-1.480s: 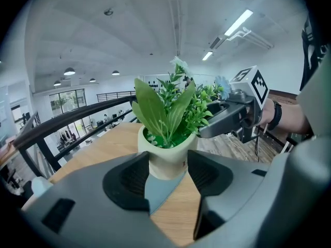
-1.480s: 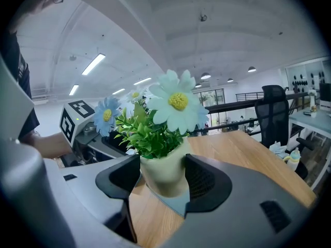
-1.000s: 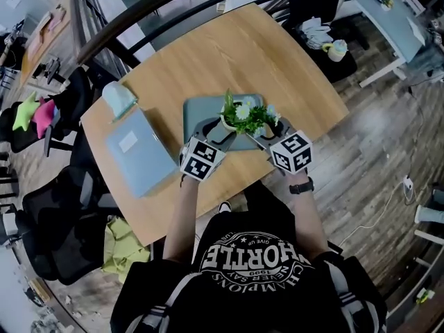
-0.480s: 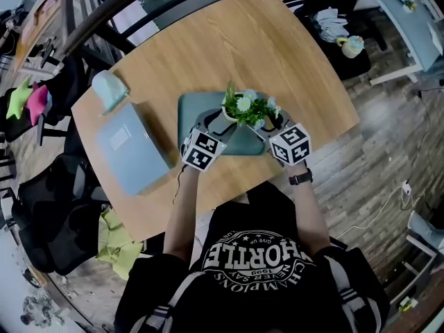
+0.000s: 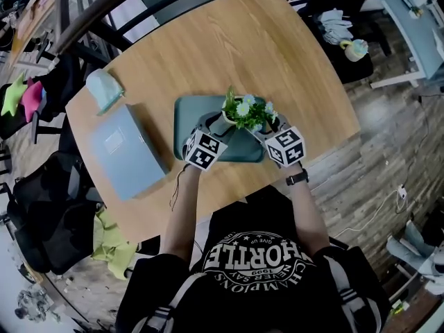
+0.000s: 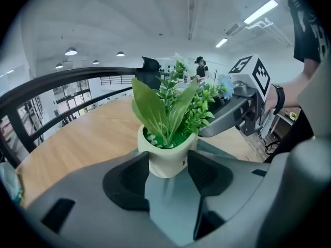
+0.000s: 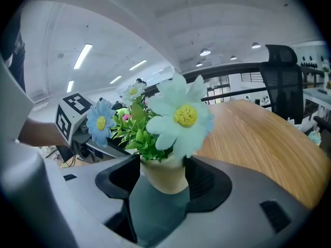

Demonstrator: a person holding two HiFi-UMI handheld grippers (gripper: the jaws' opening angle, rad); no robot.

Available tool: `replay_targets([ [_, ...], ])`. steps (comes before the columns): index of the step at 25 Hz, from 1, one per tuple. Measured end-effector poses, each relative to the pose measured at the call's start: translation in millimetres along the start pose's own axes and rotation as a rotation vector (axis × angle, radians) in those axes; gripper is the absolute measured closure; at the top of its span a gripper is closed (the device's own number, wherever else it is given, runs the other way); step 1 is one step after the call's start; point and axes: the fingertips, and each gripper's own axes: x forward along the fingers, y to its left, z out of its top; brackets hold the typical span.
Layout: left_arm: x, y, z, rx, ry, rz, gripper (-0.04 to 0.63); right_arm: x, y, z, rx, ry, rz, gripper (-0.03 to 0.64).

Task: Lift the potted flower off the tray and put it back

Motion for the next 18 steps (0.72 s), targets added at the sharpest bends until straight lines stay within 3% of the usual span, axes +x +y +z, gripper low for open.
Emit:
replay_targets([
  [7,8,3,-13,-0.021,-0.003,0.015,0.345,10,-3,-8,0.007,-0.009,-0.004,0.325],
  [14,15,-1,-12,0.005,-0.045,0.041,0.342,9,-9,-17,0.054,-0.038,-0.009,0.321],
  [18,9,1,-10,-0.017,-0.047,0.062,0.337,3,-10,-17,0.048,-0.030,-0.058,0.324],
])
